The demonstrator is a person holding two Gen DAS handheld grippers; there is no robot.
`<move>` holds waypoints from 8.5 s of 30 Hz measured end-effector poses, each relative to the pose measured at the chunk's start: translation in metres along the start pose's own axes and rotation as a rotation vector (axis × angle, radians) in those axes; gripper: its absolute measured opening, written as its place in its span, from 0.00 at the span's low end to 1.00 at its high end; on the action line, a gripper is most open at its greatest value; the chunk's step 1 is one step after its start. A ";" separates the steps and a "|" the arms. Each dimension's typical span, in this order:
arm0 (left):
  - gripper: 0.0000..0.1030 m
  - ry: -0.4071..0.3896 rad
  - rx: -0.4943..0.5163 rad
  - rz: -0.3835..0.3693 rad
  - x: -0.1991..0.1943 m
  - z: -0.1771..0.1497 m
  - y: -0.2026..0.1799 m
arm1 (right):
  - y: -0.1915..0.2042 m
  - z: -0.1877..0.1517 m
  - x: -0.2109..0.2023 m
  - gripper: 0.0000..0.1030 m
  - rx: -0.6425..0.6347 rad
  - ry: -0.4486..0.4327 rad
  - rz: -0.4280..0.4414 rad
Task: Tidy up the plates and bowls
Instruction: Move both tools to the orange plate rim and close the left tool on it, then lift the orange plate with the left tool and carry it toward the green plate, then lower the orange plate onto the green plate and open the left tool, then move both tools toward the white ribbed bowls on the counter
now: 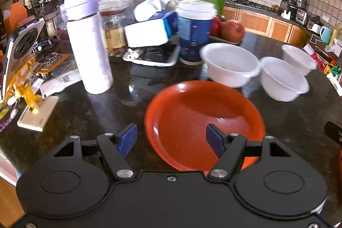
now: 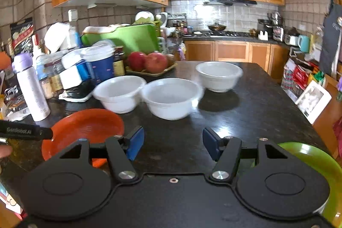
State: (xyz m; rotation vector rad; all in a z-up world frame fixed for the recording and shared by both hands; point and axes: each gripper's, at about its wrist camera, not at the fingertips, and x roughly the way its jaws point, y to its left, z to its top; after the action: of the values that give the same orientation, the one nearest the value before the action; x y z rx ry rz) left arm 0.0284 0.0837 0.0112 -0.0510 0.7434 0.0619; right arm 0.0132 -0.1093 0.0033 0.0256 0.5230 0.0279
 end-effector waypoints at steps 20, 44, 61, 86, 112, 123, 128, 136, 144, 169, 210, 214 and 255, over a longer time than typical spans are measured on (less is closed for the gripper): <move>0.69 0.069 0.156 -0.178 0.053 0.023 0.035 | 0.085 0.005 0.087 0.52 0.002 0.185 -0.023; 0.51 0.122 0.193 -0.244 0.075 0.024 0.043 | 0.085 -0.002 0.110 0.26 0.013 0.255 -0.032; 0.36 0.132 0.188 -0.258 0.072 0.020 0.046 | 0.086 -0.004 0.107 0.19 0.016 0.253 -0.033; 0.20 0.130 0.191 -0.255 0.061 0.017 0.044 | 0.084 -0.005 0.091 0.18 0.030 0.237 -0.071; 0.20 0.122 0.218 -0.247 0.030 0.006 -0.007 | 0.041 -0.009 0.056 0.18 0.063 0.193 -0.084; 0.20 0.094 0.241 -0.257 0.000 -0.005 -0.065 | -0.021 -0.012 0.013 0.18 0.100 0.144 -0.100; 0.20 0.075 0.261 -0.281 -0.013 -0.010 -0.095 | -0.054 -0.016 -0.013 0.18 0.112 0.121 -0.134; 0.20 0.050 0.310 -0.328 -0.029 -0.022 -0.145 | -0.107 -0.029 -0.053 0.18 0.141 0.097 -0.210; 0.20 0.029 0.360 -0.363 -0.038 -0.033 -0.193 | -0.157 -0.044 -0.083 0.18 0.180 0.086 -0.274; 0.24 0.046 0.333 -0.323 -0.031 -0.059 -0.254 | -0.203 -0.055 -0.069 0.22 0.176 0.146 -0.270; 0.57 0.037 0.235 -0.285 -0.039 -0.052 -0.203 | -0.162 -0.039 -0.067 0.34 0.115 0.107 -0.192; 0.57 0.035 0.220 -0.262 -0.036 -0.048 -0.190 | -0.148 -0.034 -0.062 0.37 0.108 0.100 -0.178; 0.64 0.017 0.186 -0.197 0.036 0.032 0.005 | 0.065 0.031 0.055 0.53 0.140 0.072 -0.047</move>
State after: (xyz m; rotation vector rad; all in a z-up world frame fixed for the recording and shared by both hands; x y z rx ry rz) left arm 0.0763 0.0926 0.0099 0.0528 0.7552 -0.1961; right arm 0.0754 -0.0436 0.0051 0.1499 0.5966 -0.0538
